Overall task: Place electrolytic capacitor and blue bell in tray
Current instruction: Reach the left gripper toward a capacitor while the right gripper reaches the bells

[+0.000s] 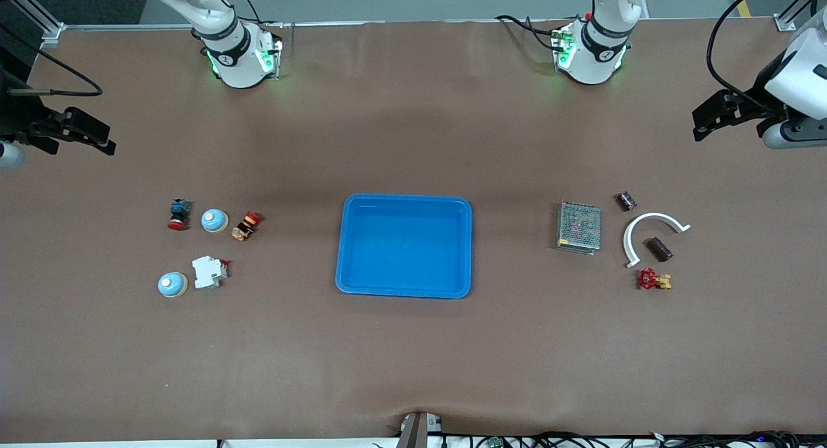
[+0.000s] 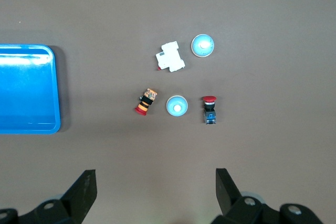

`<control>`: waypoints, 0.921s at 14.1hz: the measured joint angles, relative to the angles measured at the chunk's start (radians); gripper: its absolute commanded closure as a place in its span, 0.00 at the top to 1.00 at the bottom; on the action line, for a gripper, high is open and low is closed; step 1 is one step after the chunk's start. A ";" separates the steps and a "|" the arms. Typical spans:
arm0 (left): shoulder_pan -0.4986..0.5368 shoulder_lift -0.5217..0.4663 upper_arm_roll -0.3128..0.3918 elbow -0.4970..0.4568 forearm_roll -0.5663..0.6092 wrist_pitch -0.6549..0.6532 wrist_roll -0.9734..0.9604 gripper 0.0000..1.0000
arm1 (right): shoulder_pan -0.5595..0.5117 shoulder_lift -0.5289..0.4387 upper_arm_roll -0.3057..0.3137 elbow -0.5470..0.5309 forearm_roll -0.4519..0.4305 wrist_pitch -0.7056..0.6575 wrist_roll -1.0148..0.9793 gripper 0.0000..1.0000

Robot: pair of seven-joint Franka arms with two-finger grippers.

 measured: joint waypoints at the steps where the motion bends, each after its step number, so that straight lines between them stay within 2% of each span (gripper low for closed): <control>1: 0.000 0.000 0.000 0.000 0.000 0.000 0.000 1.00 | 0.000 0.000 0.000 0.000 0.000 0.000 0.000 1.00; 9: 0.004 0.009 0.005 -0.005 0.000 0.000 0.000 1.00 | 0.000 0.001 0.000 -0.001 0.000 0.000 0.000 1.00; 13: 0.027 0.050 0.009 -0.074 0.000 0.057 0.000 1.00 | 0.000 0.003 0.000 -0.002 0.000 -0.001 0.000 1.00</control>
